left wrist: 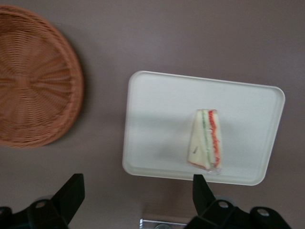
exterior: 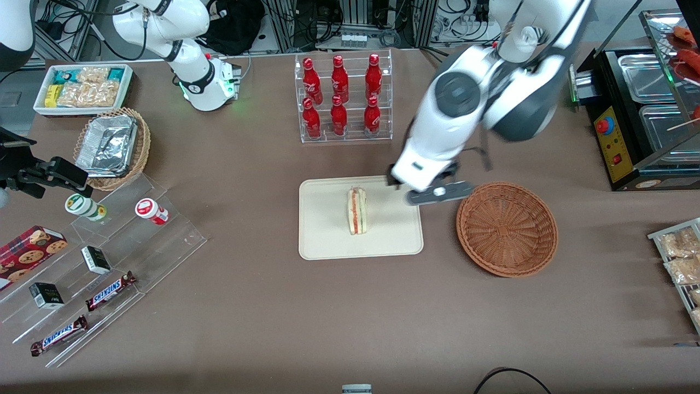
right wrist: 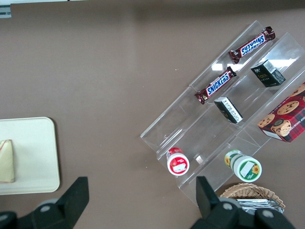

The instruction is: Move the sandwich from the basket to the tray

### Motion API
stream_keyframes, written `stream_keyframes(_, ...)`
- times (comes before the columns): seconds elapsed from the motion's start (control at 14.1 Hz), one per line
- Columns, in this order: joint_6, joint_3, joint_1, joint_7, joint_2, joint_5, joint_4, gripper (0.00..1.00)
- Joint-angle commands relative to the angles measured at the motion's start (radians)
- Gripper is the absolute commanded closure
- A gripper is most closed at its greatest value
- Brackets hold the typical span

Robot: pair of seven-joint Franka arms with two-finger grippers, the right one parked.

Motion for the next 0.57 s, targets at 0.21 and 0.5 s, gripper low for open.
stream_keyframes(0.21, -0.250, -0.003, 0.249, 0.290, -0.215, 0.006, -0.031, 0.00)
stream_keyframes(0.5, -0.353, -0.003, 0.377, 0.468, -0.295, 0.006, -0.037, 0.00)
